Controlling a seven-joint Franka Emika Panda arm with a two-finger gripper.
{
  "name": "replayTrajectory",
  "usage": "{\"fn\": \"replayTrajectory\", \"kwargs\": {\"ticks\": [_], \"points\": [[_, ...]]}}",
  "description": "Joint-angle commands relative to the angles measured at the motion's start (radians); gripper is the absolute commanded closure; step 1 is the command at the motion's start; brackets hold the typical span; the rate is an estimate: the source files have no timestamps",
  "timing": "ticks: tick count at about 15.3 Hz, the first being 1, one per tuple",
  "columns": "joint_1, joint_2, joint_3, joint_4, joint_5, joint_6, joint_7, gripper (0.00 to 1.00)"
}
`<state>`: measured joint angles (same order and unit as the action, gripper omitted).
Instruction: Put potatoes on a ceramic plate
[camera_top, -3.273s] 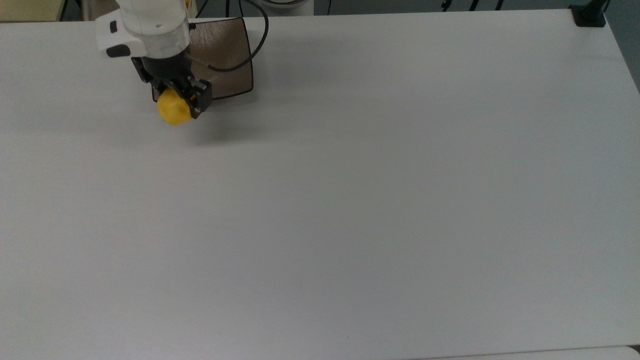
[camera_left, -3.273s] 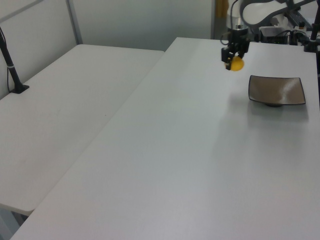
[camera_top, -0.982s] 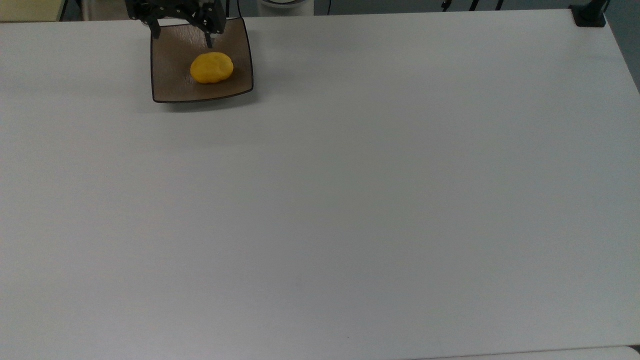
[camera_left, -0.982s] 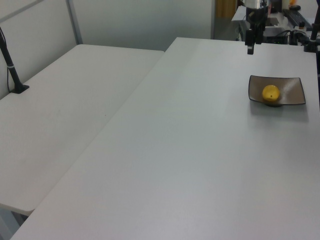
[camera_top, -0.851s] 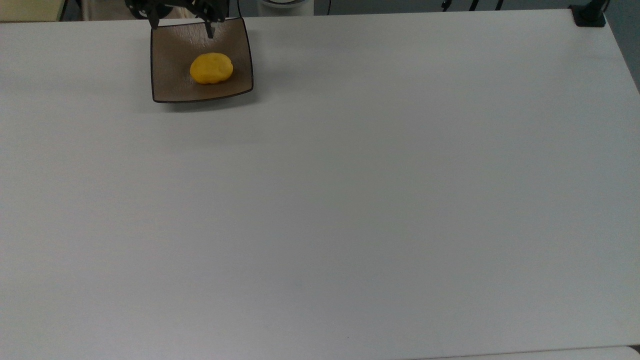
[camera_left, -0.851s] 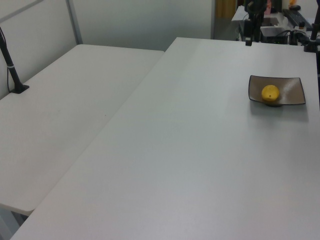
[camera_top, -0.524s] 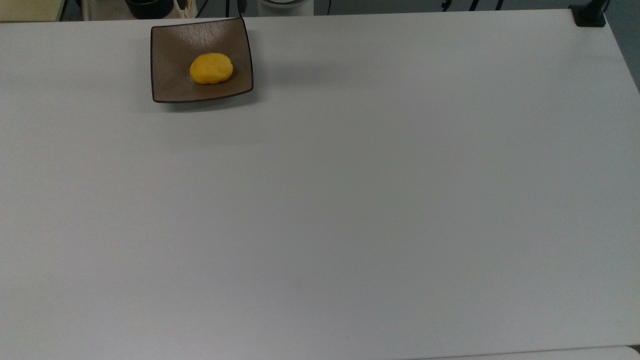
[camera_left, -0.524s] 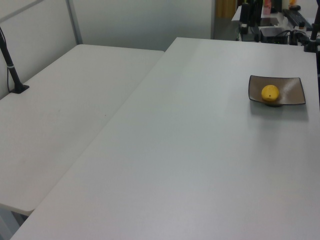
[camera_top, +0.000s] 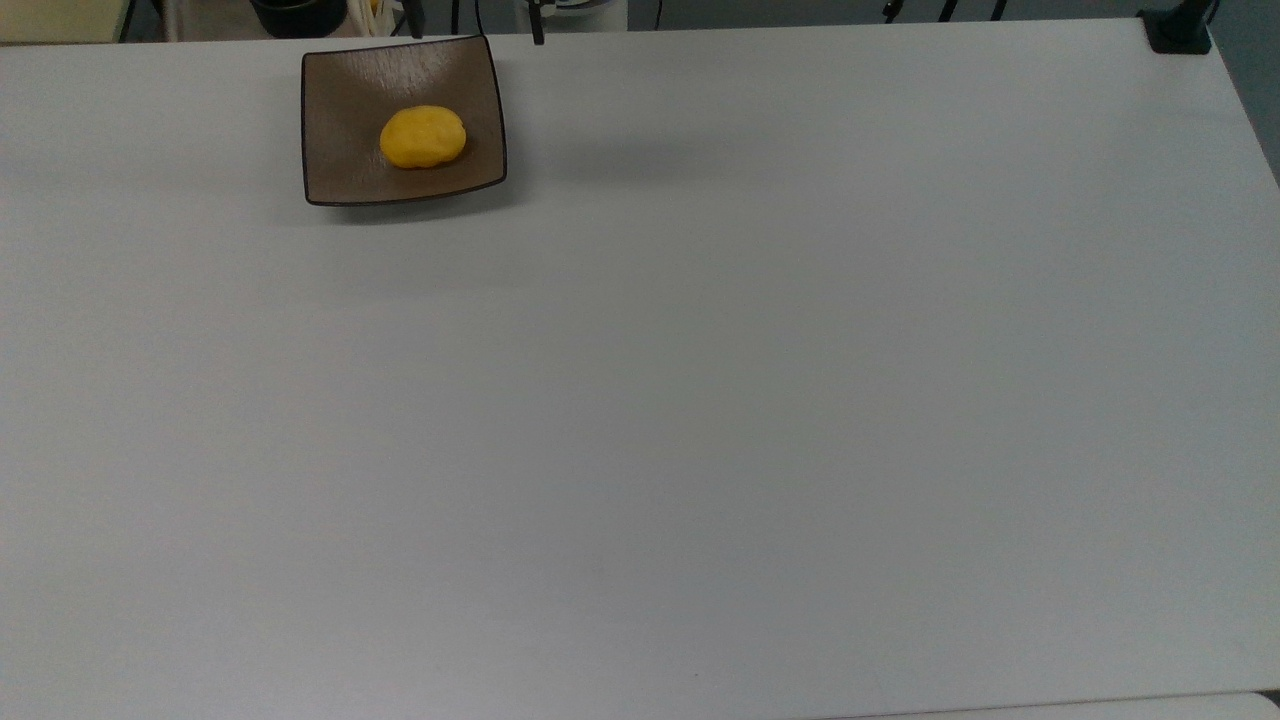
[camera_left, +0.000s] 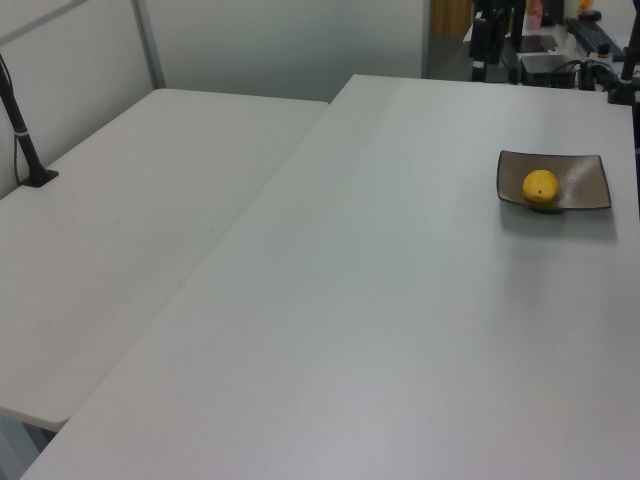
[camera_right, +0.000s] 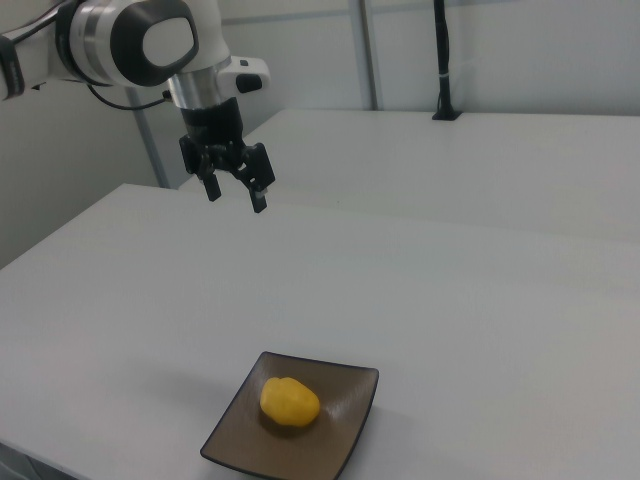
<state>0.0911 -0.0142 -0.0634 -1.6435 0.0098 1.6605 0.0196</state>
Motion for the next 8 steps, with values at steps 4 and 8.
{"fn": "replayTrajectory", "kwargs": {"ticks": [4, 8], "points": [[0.026, -0.012, 0.017, -0.042, -0.079, 0.016, 0.02, 0.0], [0.022, -0.016, 0.017, -0.047, -0.079, 0.018, 0.017, 0.0]]}}
